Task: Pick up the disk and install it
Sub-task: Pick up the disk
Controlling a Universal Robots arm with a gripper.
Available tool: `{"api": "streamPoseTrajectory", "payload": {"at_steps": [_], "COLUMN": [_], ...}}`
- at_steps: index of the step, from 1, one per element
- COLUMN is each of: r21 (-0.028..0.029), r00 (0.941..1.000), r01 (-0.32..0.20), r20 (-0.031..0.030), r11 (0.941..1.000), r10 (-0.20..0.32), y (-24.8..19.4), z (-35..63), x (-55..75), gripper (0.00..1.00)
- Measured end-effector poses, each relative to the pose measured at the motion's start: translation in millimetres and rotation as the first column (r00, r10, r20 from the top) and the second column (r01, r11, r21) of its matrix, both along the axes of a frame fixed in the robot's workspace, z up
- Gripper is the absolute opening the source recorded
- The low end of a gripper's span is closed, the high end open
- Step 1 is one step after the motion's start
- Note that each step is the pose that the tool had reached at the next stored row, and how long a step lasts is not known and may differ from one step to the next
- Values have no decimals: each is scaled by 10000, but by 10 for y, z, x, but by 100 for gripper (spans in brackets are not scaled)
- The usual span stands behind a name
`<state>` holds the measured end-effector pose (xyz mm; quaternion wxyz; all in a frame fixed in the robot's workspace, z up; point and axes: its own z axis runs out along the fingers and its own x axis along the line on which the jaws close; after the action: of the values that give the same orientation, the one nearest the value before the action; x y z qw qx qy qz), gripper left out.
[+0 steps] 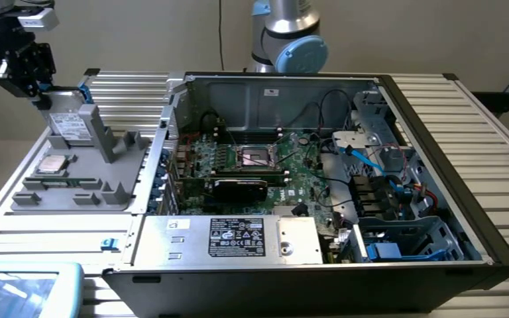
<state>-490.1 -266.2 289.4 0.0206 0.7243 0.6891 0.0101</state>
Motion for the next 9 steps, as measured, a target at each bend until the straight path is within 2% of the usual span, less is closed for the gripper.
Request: {"api": "streamPoseTrajectory", "payload": {"at_steps": [1,9], "r21": [14,24], "r00": [10000,10000], "r01": [9,10], "r20": [1,0], "r11": [10000,10000], "r10": [-9,-10], "y": [1,0], "z": [-2,-2], "x": [0,0], "gripper": [43,37]}}
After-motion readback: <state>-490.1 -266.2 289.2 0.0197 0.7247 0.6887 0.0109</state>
